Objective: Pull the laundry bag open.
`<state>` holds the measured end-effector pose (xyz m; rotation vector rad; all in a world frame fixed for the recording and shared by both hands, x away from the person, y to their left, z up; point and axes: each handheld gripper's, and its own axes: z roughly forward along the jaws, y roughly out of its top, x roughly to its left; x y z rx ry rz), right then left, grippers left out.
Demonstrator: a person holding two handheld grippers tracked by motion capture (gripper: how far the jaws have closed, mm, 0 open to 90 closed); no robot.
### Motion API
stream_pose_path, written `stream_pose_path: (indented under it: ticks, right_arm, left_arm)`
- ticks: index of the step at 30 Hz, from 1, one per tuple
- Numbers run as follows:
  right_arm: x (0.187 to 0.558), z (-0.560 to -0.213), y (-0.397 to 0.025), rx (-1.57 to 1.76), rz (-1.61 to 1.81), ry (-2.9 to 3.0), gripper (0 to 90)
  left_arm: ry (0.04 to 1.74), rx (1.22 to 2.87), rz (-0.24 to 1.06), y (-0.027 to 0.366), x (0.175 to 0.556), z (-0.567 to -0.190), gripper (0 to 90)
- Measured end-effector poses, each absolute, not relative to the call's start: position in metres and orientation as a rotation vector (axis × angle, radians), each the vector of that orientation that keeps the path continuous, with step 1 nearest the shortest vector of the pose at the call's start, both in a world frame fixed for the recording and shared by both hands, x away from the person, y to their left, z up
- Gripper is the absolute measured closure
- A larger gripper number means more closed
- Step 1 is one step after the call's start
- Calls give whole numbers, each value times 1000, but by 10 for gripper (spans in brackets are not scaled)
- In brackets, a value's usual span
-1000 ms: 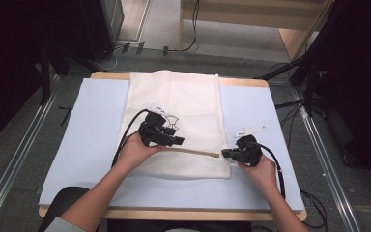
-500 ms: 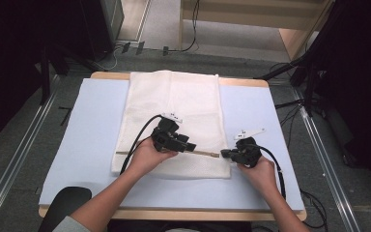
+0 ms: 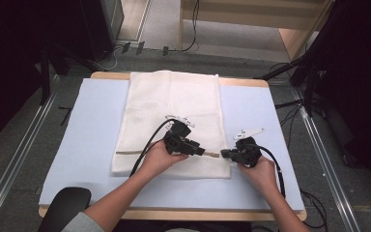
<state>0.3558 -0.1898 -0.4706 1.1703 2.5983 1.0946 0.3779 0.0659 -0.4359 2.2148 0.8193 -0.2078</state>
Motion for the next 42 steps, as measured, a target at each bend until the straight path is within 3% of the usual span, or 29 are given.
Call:
stream_pose_path:
  ticks: [5, 24, 32, 42]
  right_arm:
    - [355, -470, -189, 1160, 1080, 2598, 900]
    - [354, -469, -187, 1167, 1066, 2592, 900]
    - [353, -469, -187, 1143, 1056, 2591, 900]
    - [352, -470, -186, 1107, 1055, 2596, 900]
  left_arm:
    - [811, 2249, -232, 56, 378, -442, 746]
    - [842, 2272, -274, 24, 387, -463, 747]
    - [844, 2276, -272, 17, 386, -466, 881]
    - [873, 2259, -331, 32, 391, -462, 891]
